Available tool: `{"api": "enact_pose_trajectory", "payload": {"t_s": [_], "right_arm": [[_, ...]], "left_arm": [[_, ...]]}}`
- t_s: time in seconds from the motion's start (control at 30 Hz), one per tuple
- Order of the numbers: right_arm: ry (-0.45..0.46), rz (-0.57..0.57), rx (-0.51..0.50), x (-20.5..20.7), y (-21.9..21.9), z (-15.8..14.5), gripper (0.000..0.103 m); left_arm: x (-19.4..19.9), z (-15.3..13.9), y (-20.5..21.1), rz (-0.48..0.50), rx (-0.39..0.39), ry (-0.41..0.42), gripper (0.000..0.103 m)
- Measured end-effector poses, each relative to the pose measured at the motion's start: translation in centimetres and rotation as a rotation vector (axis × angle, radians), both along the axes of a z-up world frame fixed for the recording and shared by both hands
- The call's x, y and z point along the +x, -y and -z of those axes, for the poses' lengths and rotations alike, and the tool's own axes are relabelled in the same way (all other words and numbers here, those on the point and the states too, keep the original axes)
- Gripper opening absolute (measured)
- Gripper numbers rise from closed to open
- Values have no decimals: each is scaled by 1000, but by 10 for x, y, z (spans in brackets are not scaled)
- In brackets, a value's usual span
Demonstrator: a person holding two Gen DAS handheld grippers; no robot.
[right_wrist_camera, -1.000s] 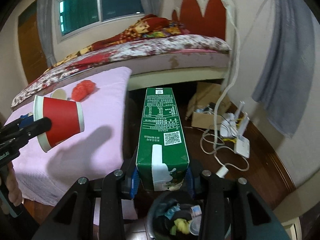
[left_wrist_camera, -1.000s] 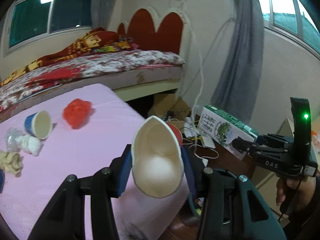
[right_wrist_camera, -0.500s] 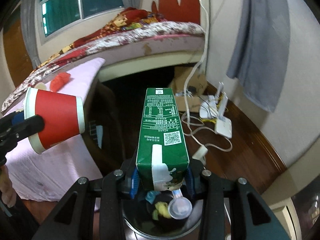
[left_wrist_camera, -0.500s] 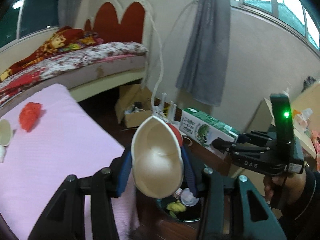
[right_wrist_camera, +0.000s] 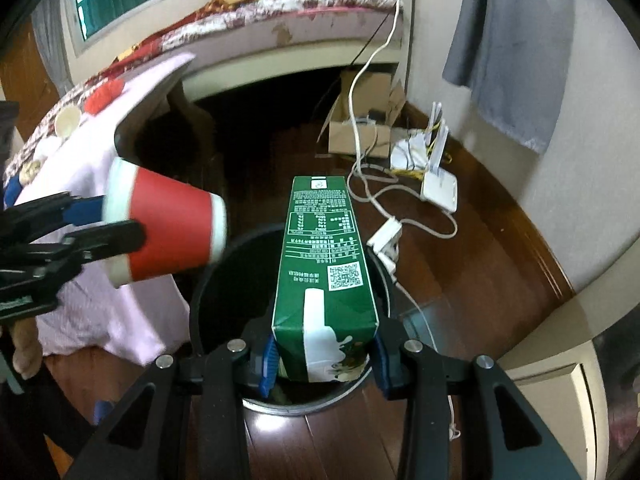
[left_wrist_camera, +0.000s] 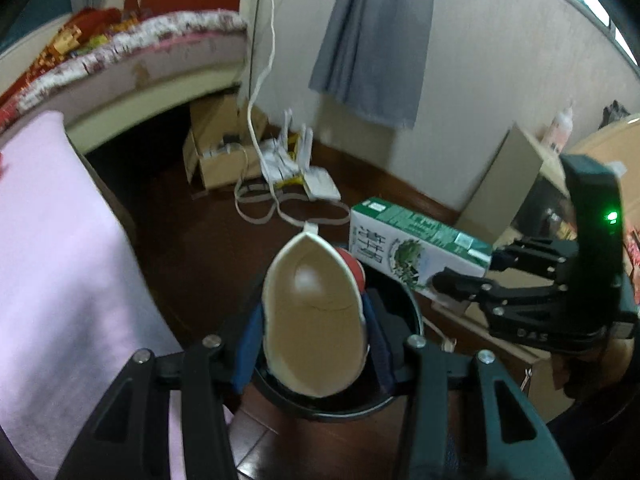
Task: Collect trash
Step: 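Carry the green carton and red cup over the black bin with both grippers, then open both grippers to drop the carton and cup into the bin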
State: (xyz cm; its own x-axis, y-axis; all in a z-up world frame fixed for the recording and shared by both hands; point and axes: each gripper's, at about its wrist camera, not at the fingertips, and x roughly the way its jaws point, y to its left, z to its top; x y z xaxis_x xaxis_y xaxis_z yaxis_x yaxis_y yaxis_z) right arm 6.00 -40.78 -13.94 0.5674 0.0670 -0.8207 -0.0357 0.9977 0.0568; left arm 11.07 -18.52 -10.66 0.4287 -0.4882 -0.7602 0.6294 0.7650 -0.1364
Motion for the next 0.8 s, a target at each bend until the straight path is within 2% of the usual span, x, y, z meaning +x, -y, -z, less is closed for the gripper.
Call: {"api": "enact_pose_trajectory", "payload": {"t_s": [0.17, 0.43, 0.57, 0.67, 0.7, 0.73, 0.8], "right_arm": [[-45, -40, -12, -1, -5, 18, 40], [-125, -95, -36, 13, -13, 52, 40], [-170, -145, -57, 20, -23, 71, 40], [-186, -172, -69, 23, -30, 81, 40], [-186, -183, -73, 24, -31, 83, 41], [-185, -191, -88, 25, -33, 86, 47], [-181, -177, -149, 25, -33, 92, 93]], "left_arm": [[2, 27, 11, 11, 47, -66, 49], [16, 58, 17, 21, 60, -155, 51], [20, 72, 20, 28, 83, -163, 53], [26, 83, 22, 33, 86, -201, 61], [27, 87, 22, 38, 78, -225, 73], [28, 89, 21, 26, 80, -228, 82], [29, 90, 16, -11, 82, -223, 92]]}}
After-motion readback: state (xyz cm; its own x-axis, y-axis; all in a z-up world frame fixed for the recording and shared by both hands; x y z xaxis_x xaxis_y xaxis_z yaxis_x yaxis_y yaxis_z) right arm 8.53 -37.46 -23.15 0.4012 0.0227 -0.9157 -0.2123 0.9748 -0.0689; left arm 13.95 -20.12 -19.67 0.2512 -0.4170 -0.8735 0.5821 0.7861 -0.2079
